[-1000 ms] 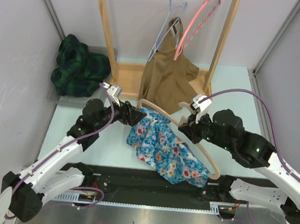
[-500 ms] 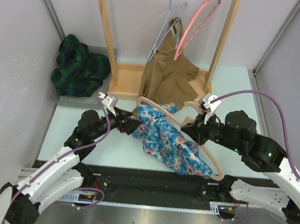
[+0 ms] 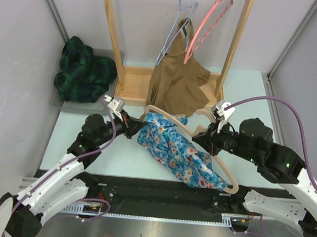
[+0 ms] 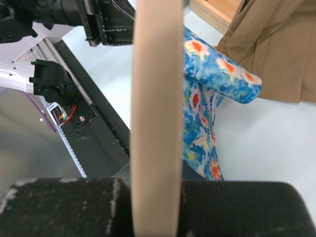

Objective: Place the skirt on the hanger
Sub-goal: Place skirt on hanger, then pass the hanger from the right arm to the left

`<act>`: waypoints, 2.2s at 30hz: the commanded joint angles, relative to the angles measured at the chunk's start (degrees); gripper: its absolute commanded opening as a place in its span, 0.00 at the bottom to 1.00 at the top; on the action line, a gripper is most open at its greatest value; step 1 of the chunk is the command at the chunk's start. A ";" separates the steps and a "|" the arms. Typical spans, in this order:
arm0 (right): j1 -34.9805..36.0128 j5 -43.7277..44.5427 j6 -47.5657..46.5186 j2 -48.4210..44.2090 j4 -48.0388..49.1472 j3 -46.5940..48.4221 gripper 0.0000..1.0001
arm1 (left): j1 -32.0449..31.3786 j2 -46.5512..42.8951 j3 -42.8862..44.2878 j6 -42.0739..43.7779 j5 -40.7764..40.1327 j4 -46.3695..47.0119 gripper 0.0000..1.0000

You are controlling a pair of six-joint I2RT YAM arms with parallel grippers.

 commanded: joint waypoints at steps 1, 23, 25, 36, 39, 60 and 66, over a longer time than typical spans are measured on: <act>-0.14 0.06 0.59 -1.33 0.80 2.96 0.00 | -0.07 -2.53 5.58 0.63 -1.59 -0.55 0.00; -0.14 0.07 0.41 -4.23 2.82 2.87 0.00 | -0.07 -0.95 6.38 -1.21 -7.48 -1.44 0.00; -0.14 -0.90 0.67 -3.62 2.64 2.87 0.00 | -0.07 -0.68 6.91 -1.30 -7.57 -0.91 0.12; -0.14 -2.48 0.94 -1.33 3.17 2.78 0.00 | -0.07 -0.50 11.48 -1.30 -5.11 -2.92 0.52; -0.14 -2.66 0.68 -0.71 3.87 2.87 0.00 | 0.01 -2.08 12.53 -0.78 -6.68 -5.03 0.79; -0.05 -28.49 -0.82 1.57 3.86 3.22 0.00 | -0.51 4.50 31.35 8.89 42.52 -19.97 1.00; -0.05 -32.45 -1.61 2.89 4.49 5.05 0.00 | -3.32 5.91 29.41 12.58 46.75 -25.42 0.99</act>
